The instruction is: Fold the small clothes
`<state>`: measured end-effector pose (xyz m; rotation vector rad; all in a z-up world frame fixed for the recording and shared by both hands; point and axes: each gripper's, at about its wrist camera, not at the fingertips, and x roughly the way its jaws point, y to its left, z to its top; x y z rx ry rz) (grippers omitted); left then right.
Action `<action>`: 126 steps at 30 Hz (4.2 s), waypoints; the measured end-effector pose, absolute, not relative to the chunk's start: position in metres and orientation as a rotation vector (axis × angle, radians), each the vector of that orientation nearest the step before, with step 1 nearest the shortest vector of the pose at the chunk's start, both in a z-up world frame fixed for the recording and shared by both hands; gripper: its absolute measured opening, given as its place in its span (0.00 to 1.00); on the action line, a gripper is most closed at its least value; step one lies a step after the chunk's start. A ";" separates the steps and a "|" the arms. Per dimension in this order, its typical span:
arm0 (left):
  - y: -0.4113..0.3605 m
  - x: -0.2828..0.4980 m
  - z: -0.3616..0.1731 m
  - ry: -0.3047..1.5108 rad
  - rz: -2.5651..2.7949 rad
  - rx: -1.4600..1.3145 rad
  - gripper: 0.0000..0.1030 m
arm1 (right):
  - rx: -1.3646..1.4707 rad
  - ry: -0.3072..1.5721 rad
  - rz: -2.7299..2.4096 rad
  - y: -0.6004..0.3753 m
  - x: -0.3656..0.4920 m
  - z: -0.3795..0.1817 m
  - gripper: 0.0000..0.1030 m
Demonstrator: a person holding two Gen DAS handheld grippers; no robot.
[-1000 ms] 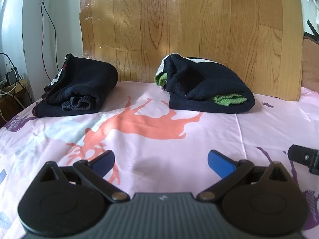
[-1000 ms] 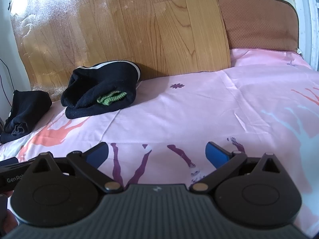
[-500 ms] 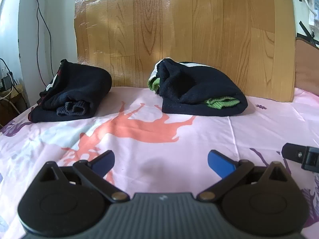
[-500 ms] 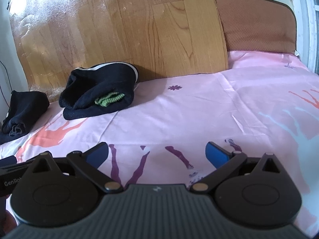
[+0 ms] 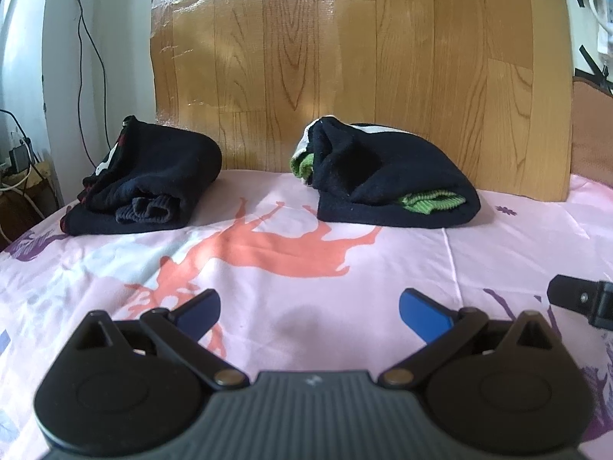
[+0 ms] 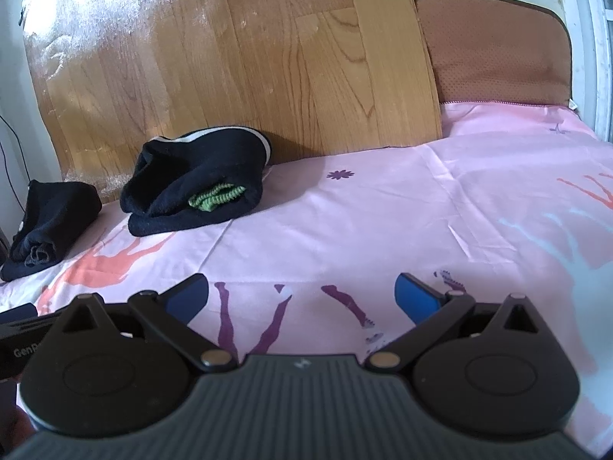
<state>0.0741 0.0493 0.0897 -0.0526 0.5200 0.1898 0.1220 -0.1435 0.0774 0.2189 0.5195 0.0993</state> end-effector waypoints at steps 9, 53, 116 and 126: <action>0.049 0.075 0.090 0.524 0.211 -0.033 1.00 | 0.222 0.527 0.106 -0.143 0.123 0.077 1.00; 0.046 0.073 0.092 0.509 0.192 -0.013 1.00 | 0.217 0.527 0.110 -0.142 0.123 0.077 1.00; 0.042 0.080 0.088 0.558 0.213 0.017 1.00 | 0.214 0.532 0.128 -0.143 0.123 0.078 1.00; 0.043 0.079 0.088 0.557 0.207 0.011 1.00 | 0.215 0.532 0.128 -0.143 0.123 0.078 1.00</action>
